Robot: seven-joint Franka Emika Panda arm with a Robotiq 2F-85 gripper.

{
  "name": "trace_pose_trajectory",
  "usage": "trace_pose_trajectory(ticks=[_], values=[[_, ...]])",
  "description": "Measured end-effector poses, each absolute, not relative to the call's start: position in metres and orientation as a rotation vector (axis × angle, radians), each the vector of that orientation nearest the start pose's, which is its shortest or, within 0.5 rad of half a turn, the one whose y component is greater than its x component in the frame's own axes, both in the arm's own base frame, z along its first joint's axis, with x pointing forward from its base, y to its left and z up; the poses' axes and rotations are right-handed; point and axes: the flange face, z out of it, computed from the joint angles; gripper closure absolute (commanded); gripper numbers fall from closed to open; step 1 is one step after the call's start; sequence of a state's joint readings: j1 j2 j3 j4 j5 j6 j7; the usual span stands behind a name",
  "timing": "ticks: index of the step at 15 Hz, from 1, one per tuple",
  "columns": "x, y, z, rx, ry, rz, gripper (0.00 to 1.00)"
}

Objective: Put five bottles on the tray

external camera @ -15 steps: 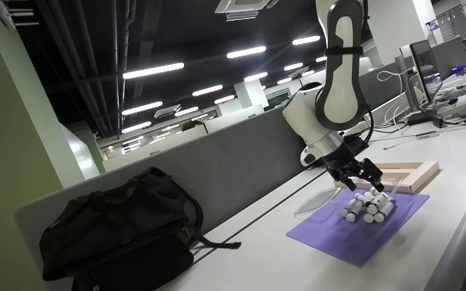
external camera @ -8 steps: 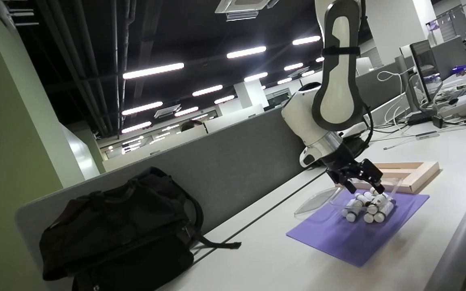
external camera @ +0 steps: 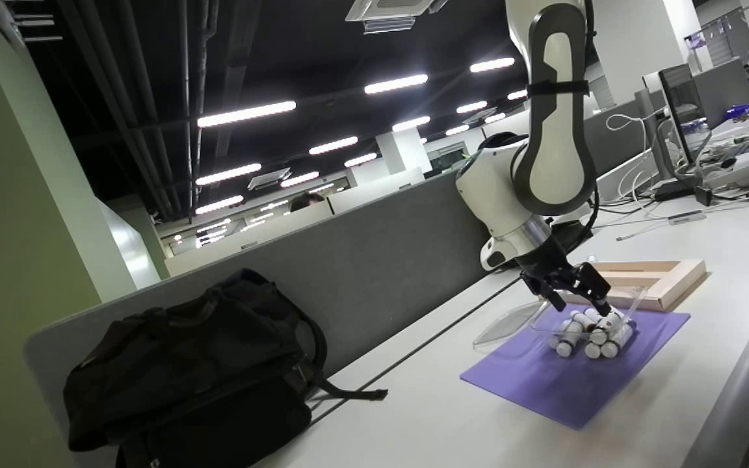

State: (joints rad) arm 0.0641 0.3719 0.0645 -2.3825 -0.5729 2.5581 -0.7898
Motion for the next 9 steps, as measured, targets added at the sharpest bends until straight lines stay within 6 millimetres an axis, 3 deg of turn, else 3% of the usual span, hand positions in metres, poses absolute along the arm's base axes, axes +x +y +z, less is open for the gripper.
trace_pose_trajectory(ticks=[9], values=[[0.4698,0.0745,0.1468,-2.493,-2.131,0.418,0.00]])
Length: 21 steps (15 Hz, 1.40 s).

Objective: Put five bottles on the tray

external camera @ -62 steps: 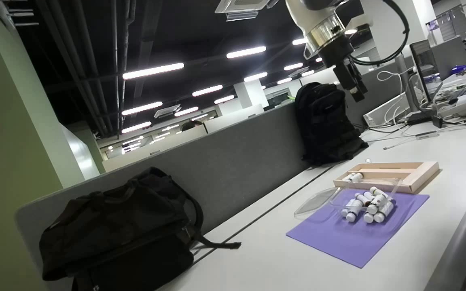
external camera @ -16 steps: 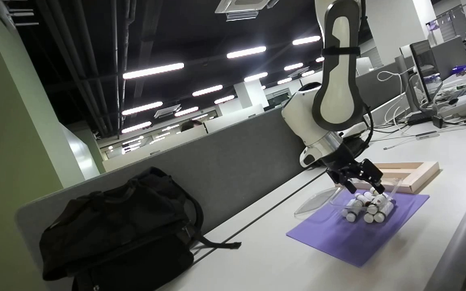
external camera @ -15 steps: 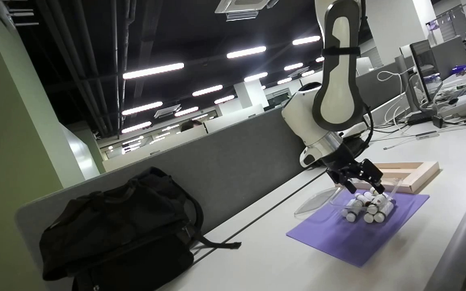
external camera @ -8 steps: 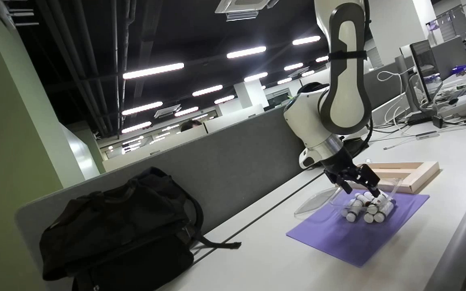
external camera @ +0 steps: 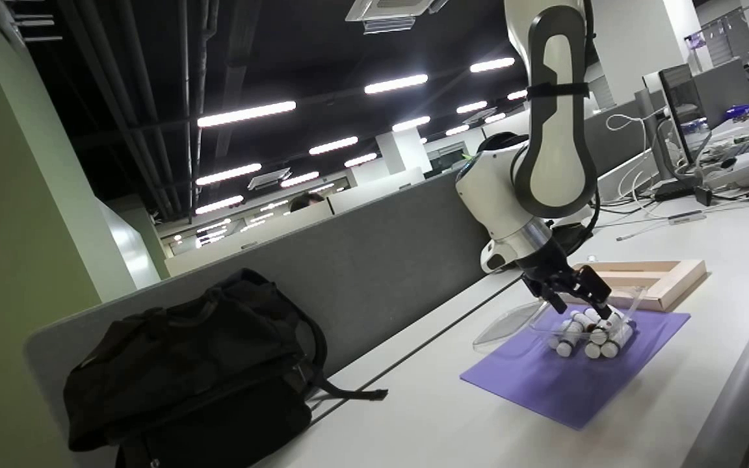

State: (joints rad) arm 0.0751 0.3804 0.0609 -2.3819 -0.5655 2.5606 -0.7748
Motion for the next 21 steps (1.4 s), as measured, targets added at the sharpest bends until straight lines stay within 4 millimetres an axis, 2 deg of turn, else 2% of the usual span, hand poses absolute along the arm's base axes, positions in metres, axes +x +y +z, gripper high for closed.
trace_pose_trajectory(ticks=[5,7,8,9,15,17,21], values=[[0.465,0.079,0.134,-2.449,-2.132,0.425,0.00],[0.466,0.080,0.130,-2.431,-2.192,0.387,0.00],[0.467,0.080,0.128,-2.425,-2.229,0.367,0.25],[0.467,0.081,0.126,-2.420,-2.261,0.351,0.26],[0.467,0.083,0.123,-2.426,-2.319,0.313,0.66],[0.465,0.083,0.122,-2.427,-2.310,0.333,0.74],[0.463,0.083,0.119,-2.442,-2.271,0.393,0.74]])
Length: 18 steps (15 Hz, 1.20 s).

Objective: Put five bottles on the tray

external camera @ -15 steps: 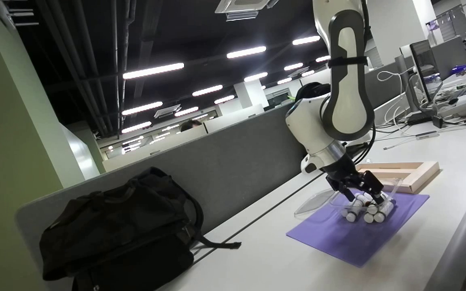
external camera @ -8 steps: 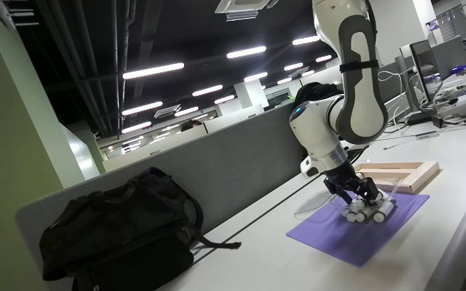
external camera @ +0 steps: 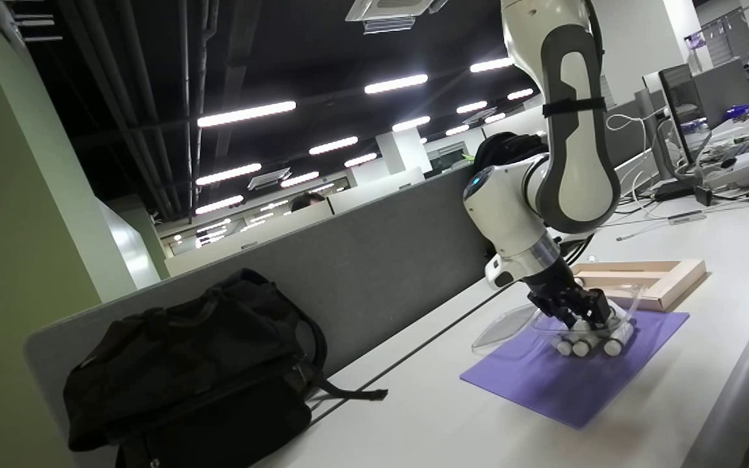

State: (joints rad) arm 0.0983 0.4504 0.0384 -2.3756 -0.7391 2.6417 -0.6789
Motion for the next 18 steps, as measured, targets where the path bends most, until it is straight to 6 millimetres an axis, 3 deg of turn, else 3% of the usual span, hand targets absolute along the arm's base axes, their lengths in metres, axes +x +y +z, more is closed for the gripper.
trace_pose_trajectory(ticks=[8,14,18], values=[[0.463,0.084,0.128,-2.490,-2.202,0.496,0.74],[0.469,0.090,0.174,-2.572,-2.205,0.468,0.74],[0.467,0.072,0.202,-2.670,-2.139,0.464,0.74]])
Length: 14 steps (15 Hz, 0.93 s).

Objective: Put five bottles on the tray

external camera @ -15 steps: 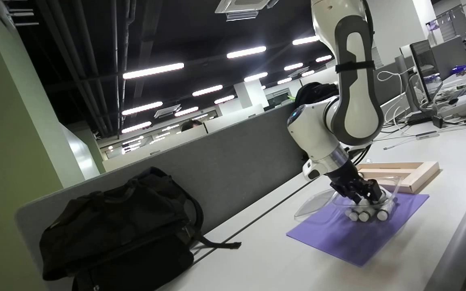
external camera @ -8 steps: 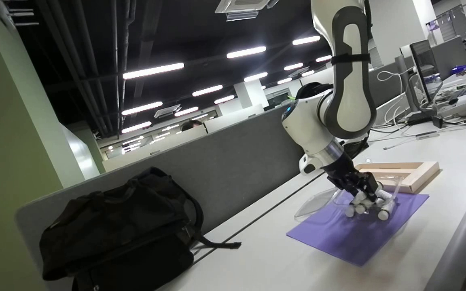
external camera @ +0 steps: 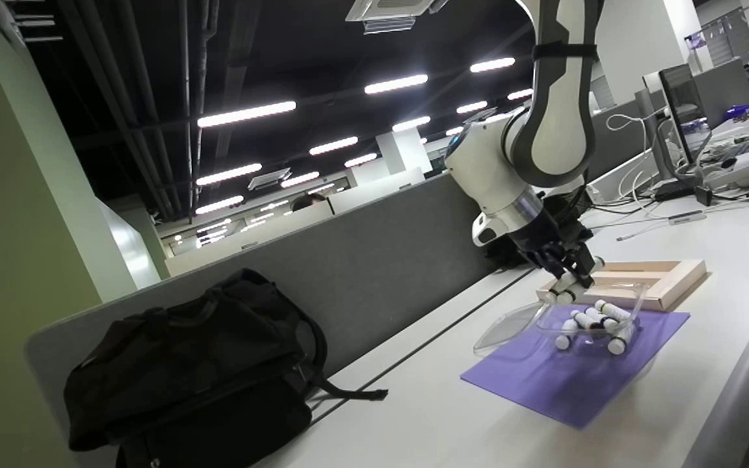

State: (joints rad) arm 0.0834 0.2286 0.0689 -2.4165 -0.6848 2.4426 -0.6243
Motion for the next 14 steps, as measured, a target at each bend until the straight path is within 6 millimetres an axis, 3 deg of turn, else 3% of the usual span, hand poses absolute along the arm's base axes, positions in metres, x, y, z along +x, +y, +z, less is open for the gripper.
trace_pose_trajectory(ticks=[3,8,14], values=[[0.462,0.038,0.216,-2.774,-2.026,0.469,0.74],[0.446,-0.039,0.234,-2.940,-1.824,0.482,0.74],[0.440,-0.121,0.247,-3.063,-1.750,0.437,0.74]])
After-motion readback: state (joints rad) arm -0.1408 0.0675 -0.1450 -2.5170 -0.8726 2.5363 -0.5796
